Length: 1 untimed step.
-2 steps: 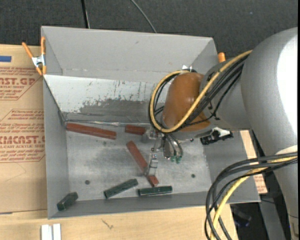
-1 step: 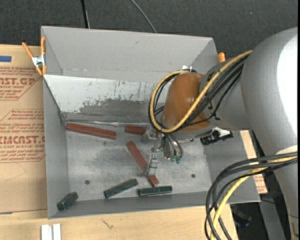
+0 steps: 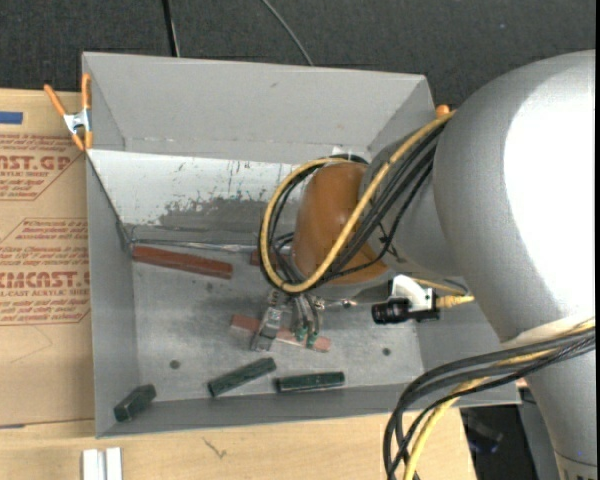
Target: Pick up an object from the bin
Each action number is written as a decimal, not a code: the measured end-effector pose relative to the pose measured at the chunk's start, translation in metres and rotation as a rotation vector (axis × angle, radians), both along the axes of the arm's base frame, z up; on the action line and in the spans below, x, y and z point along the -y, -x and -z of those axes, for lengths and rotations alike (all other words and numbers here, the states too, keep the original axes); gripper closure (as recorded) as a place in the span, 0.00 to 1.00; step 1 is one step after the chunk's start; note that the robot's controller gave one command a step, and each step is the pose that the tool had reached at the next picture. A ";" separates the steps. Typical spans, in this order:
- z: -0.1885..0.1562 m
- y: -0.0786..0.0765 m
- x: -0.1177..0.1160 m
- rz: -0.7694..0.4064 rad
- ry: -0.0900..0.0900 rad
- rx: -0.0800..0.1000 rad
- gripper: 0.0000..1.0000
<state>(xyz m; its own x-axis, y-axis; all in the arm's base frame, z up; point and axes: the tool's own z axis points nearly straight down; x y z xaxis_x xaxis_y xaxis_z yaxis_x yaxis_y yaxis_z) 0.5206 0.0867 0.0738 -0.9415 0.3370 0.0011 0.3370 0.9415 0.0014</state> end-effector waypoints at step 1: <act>0.000 0.000 0.000 0.000 0.000 0.000 1.00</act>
Offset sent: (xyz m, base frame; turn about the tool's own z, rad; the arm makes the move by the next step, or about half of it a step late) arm -0.0012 -0.0048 0.1128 -0.0501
